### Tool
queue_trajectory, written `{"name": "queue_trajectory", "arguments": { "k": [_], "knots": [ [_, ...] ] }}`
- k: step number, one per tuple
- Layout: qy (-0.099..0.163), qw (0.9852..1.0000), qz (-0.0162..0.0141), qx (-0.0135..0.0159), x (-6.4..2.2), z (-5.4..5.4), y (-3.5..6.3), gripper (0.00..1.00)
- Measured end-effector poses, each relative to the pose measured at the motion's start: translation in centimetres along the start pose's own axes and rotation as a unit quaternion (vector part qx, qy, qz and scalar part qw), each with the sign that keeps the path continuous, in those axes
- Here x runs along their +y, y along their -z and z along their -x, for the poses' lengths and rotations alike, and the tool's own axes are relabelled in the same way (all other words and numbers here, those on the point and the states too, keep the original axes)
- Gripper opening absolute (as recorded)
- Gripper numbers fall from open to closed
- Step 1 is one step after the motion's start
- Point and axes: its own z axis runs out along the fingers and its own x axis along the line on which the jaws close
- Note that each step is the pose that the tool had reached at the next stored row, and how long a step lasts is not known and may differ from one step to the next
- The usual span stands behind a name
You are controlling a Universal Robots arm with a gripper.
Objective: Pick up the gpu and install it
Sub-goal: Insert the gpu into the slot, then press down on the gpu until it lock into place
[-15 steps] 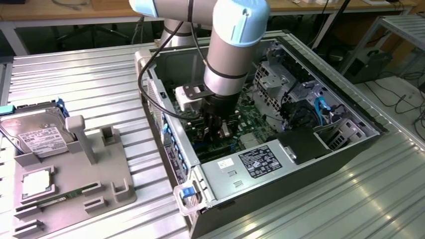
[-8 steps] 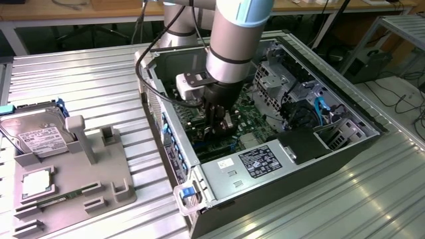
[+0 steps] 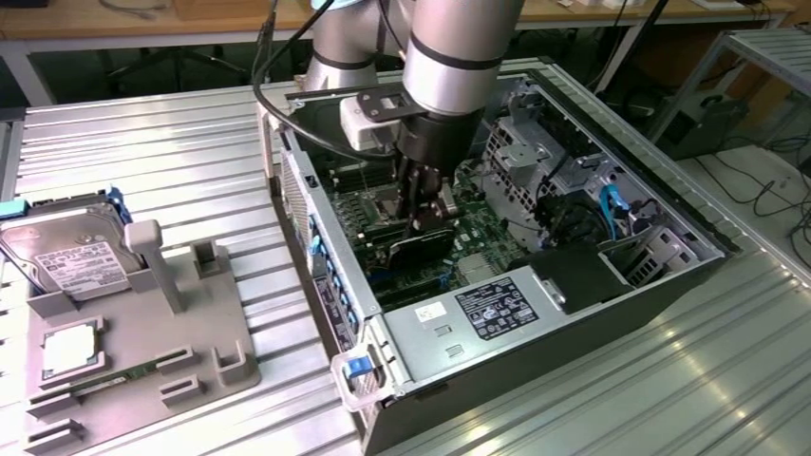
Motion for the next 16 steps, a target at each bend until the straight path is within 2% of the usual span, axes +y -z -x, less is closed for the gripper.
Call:
{"name": "queue_trajectory", "arguments": {
  "k": [4,8,16],
  "knots": [
    [0.000,1.0000,-0.0002,-0.0002,0.00,0.00,-0.02,0.33],
    [0.000,1.0000,-0.0001,-0.0001,0.00,0.00,-0.01,0.11],
    [0.000,1.0000,-0.0001,-0.0002,0.00,0.00,-0.01,0.11]
  ]
}}
